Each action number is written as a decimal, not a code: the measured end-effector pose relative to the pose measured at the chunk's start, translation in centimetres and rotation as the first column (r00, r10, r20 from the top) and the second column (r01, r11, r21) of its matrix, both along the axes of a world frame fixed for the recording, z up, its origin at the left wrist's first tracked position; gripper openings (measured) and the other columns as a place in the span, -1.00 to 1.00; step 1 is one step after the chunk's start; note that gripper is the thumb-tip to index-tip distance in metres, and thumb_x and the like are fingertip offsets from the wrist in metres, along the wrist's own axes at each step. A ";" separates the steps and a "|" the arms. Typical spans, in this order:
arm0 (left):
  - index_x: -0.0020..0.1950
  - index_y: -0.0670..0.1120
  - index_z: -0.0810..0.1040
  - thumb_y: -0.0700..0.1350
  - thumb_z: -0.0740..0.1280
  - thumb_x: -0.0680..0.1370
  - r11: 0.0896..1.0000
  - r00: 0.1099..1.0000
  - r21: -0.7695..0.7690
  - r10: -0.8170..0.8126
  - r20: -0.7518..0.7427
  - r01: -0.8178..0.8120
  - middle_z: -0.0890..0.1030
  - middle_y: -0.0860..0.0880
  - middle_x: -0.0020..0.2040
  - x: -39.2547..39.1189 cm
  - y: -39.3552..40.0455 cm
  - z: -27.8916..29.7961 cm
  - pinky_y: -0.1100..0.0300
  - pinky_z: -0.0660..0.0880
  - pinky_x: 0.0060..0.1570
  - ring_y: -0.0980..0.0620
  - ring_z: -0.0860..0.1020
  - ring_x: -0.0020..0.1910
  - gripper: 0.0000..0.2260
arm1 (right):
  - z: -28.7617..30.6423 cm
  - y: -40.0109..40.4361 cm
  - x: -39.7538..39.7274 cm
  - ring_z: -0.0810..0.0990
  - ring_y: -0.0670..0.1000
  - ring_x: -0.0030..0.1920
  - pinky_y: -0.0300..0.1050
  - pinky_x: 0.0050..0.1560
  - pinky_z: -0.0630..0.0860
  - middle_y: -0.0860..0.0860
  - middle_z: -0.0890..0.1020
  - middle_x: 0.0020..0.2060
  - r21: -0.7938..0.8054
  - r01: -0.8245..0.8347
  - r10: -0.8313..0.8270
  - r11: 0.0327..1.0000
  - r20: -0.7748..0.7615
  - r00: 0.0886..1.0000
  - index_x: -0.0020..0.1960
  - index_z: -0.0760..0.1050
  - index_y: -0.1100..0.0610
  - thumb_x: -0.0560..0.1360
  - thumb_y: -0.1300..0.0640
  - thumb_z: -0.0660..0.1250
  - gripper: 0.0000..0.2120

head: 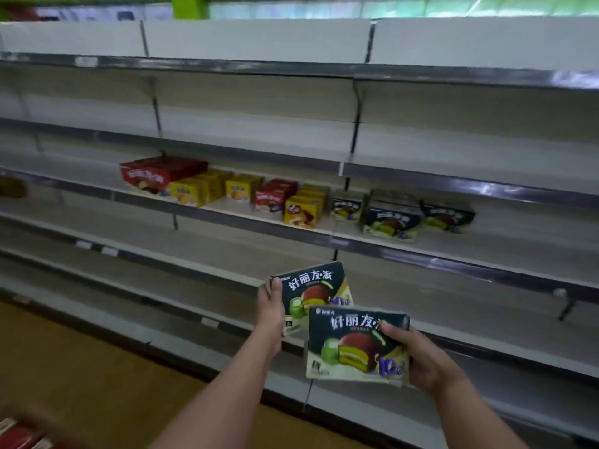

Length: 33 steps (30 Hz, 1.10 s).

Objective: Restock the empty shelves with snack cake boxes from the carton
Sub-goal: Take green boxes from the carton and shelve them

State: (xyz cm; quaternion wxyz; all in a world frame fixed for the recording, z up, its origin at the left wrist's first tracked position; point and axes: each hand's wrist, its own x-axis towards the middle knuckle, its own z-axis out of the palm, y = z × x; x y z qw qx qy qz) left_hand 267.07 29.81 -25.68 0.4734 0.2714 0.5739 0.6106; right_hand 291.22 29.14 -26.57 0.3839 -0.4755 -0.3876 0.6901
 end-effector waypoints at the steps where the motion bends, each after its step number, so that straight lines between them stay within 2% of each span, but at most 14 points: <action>1: 0.29 -0.06 0.33 0.12 0.12 0.62 1.000 1.000 0.006 -0.026 0.005 0.026 0.54 -0.10 0.14 1.1 0.4 0.4 -0.01 0.53 -0.06 -0.11 0.56 0.01 -0.66 | 0.3 0.0 1.4 0.65 0.28 -0.06 0.27 0.06 0.54 0.36 0.61 0.06 -0.007 -0.028 0.028 1.000 0.010 1.000 0.25 0.47 0.32 0.22 0.15 0.58 -0.34; 3: 0.23 -0.06 0.35 0.09 0.10 0.64 0.993 0.993 0.003 -0.118 0.010 0.118 0.55 -0.04 -0.01 4.0 1.4 1.1 0.16 0.45 -0.29 0.01 0.55 -0.17 -0.73 | 0.8 0.3 4.2 0.63 0.31 0.00 0.29 0.07 0.54 0.38 0.59 0.10 0.000 -0.067 0.067 0.998 0.029 0.997 0.24 0.45 0.30 0.01 0.11 0.70 -0.13; 5: 0.23 -0.11 0.39 0.08 0.10 0.64 0.980 0.979 0.006 -0.201 -0.018 0.201 0.57 -0.01 -0.06 6.9 2.2 1.4 0.17 0.41 -0.26 0.04 0.55 -0.16 -0.68 | 1.5 0.8 6.4 0.65 0.29 -0.05 0.23 -0.01 0.59 0.37 0.60 0.08 0.007 -0.070 0.070 0.997 0.010 0.997 0.23 0.46 0.30 -0.06 0.10 0.71 -0.07; 10: 0.28 -0.13 0.43 0.17 0.15 0.60 0.923 0.923 -0.037 -0.381 0.047 0.383 0.65 -0.18 0.04 13.8 5.3 1.0 0.02 0.59 -0.11 -0.16 0.64 -0.04 -0.56 | 3.0 3.1 10.9 0.67 0.23 -0.15 0.17 -0.05 0.61 0.34 0.62 0.04 0.025 0.101 -0.101 0.995 -0.001 0.995 0.21 0.49 0.32 0.24 0.11 0.54 -0.40; 14: 0.55 -0.04 0.08 0.48 0.24 0.34 0.872 0.881 -0.132 -0.457 0.122 0.471 0.41 -0.23 0.40 18.4 8.0 0.7 -0.11 0.58 -0.02 -0.24 0.53 0.21 -0.04 | 3.9 4.4 14.7 0.67 0.20 -0.21 0.18 -0.01 0.59 0.30 0.66 -0.05 0.027 0.202 -0.203 0.979 0.047 0.978 0.13 0.51 0.31 0.27 0.10 0.45 -0.51; 16: 0.55 0.00 0.08 0.61 0.22 0.15 0.848 0.853 -0.103 -0.508 0.119 0.520 0.38 -0.23 0.42 20.2 9.1 0.6 -0.15 0.59 -0.01 -0.22 0.53 0.22 0.13 | 3.9 4.8 16.4 0.63 0.20 -0.16 0.25 0.15 0.51 0.31 0.65 -0.06 0.025 0.250 -0.251 0.968 0.068 0.966 0.04 0.53 0.31 0.22 0.06 0.48 -0.52; 18: 0.54 0.06 0.08 0.63 0.26 0.04 0.808 0.813 -0.090 -0.578 0.072 0.582 0.28 -0.17 0.49 22.1 9.8 0.8 -0.22 0.50 0.15 -0.20 0.45 0.32 0.20 | 3.5 5.6 18.1 0.56 0.21 -0.06 0.28 0.26 0.43 0.33 0.61 0.02 0.047 0.324 -0.327 0.945 0.087 0.941 0.06 0.50 0.31 0.10 -0.04 0.58 -0.33; 20: 0.51 0.14 0.13 0.57 0.38 0.04 0.772 0.777 -0.123 -0.629 -0.006 0.624 0.27 -0.09 0.50 23.7 11.5 -0.4 -0.26 0.33 0.32 -0.19 0.36 0.40 0.14 | 3.0 6.6 19.5 0.50 0.18 -0.05 0.20 0.20 0.45 0.30 0.57 0.00 0.078 0.366 -0.373 0.927 0.125 0.919 0.18 0.41 0.33 -0.08 -0.15 0.65 -0.01; 21: 0.48 0.14 0.21 0.51 0.46 0.03 0.758 0.763 -0.139 -0.646 -0.025 0.637 0.35 -0.09 0.46 24.3 12.3 -1.0 -0.25 0.32 0.33 -0.18 0.39 0.38 0.11 | 3.2 6.9 19.8 0.49 0.16 -0.08 0.14 0.10 0.49 0.27 0.57 -0.05 0.084 0.374 -0.382 0.924 0.133 0.914 0.20 0.38 0.35 -0.03 -0.12 0.65 -0.02; 23: 0.41 0.03 0.34 0.36 0.59 -0.03 0.771 0.775 -0.136 -0.631 -0.032 0.622 0.51 -0.12 0.33 25.6 15.0 -2.5 -0.20 0.40 0.28 -0.17 0.51 0.26 0.09 | 3.7 7.5 20.3 0.53 0.11 -0.18 -0.01 -0.15 0.52 0.19 0.57 -0.12 0.114 0.396 -0.409 0.911 0.125 0.904 0.22 0.34 0.32 0.31 0.06 0.54 -0.36; 25: 0.32 -0.07 0.43 0.29 0.63 -0.10 0.795 0.798 -0.114 -0.602 -0.025 0.596 0.59 -0.13 0.22 26.7 15.9 -1.2 -0.17 0.44 0.24 -0.17 0.57 0.17 0.06 | 3.8 9.0 21.4 0.55 0.08 -0.17 -0.08 -0.23 0.47 0.16 0.57 -0.01 0.142 0.448 -0.464 0.883 0.106 0.880 0.40 0.23 0.18 0.48 0.19 0.40 -0.43; 27: 0.12 -0.03 0.49 0.26 0.61 0.06 0.814 0.814 -0.080 -0.580 -0.044 0.576 0.62 -0.09 0.13 27.7 15.8 1.2 -0.12 0.42 0.27 -0.13 0.57 0.14 -0.25 | 4.3 10.7 22.6 0.57 0.12 -0.16 -0.05 -0.26 0.50 0.19 0.54 0.11 0.117 0.468 -0.472 0.876 0.006 0.882 0.53 0.01 0.01 0.52 0.28 0.32 -0.27; 29: -0.01 0.00 0.46 0.10 0.52 0.34 0.828 0.824 -0.059 -0.561 -0.082 0.558 0.60 -0.06 0.10 28.6 16.8 2.3 -0.02 0.41 0.25 -0.08 0.55 0.11 -0.63 | 4.9 12.6 23.6 0.59 0.12 -0.24 -0.04 -0.34 0.55 0.22 0.54 0.06 0.106 0.440 -0.444 0.892 0.015 0.896 0.53 0.00 0.02 0.52 0.38 0.24 -0.28; 33: 0.22 -0.03 0.46 -0.03 0.41 0.50 0.805 0.797 0.042 -0.576 -0.179 0.591 0.55 0.03 0.10 29.8 21.0 2.9 0.19 0.36 0.06 0.05 0.52 0.03 -0.68 | 6.5 16.5 25.1 0.62 0.18 -0.11 0.10 -0.05 0.58 0.25 0.57 0.05 0.190 0.355 -0.390 0.916 0.205 0.898 0.34 0.27 0.22 0.48 0.45 0.24 -0.54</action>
